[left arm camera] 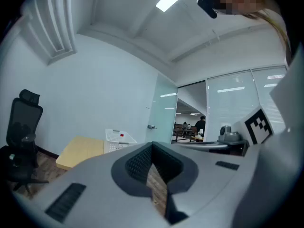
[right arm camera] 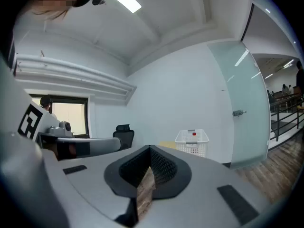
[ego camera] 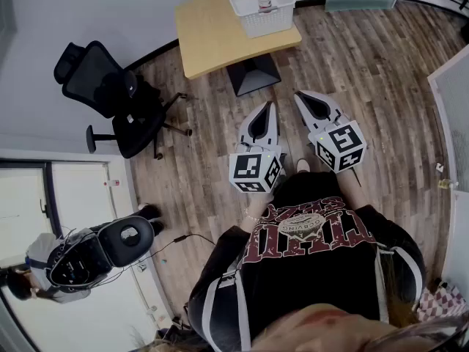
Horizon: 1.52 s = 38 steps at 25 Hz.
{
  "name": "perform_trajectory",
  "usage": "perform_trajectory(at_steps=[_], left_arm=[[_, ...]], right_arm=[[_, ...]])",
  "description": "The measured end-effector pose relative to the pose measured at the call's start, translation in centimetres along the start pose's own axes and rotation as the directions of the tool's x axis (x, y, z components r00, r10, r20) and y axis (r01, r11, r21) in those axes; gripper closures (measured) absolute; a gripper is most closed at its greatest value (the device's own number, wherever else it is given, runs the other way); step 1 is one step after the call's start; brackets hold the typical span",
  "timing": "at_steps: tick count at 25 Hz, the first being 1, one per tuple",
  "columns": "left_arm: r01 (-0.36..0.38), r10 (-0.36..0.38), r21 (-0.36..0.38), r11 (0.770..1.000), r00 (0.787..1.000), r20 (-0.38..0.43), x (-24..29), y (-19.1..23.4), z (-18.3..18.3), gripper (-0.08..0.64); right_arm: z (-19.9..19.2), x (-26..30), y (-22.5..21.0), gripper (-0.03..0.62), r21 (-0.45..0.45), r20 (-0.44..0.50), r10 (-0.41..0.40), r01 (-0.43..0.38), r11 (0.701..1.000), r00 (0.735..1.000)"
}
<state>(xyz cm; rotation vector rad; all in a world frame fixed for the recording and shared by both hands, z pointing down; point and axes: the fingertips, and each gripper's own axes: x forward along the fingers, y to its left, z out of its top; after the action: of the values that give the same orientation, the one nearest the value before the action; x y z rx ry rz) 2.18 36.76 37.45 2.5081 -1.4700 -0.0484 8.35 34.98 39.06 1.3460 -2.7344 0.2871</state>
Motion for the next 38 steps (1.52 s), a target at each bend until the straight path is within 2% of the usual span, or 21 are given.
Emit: perform_trajectory(at_steps=[19,28,38], left_arm=[[-0.033,0.033,-0.008,0.999,0.999,-0.003,2.1,-0.8,-0.6,0.512],[-0.076,0.076,-0.003,0.997,0.997,0.006,3.0,-1.6,-1.2,0.512],[-0.080,0.080,-0.003,0.997,0.997,0.018,3.2,-1.8,-1.3,0.512]], right_arm=[[-0.3,-0.2,-3.1,0.574,0.010,-0.003,0.015,-0.015,1.000,1.000],[-0.5,-0.7,-4.2,0.574,-0.003,-0.005,0.051,-0.051,0.999,0.999],[-0.9,-0.5,-4.8,0.574,0.017,-0.005,0.069,-0.068,0.998,0.998]])
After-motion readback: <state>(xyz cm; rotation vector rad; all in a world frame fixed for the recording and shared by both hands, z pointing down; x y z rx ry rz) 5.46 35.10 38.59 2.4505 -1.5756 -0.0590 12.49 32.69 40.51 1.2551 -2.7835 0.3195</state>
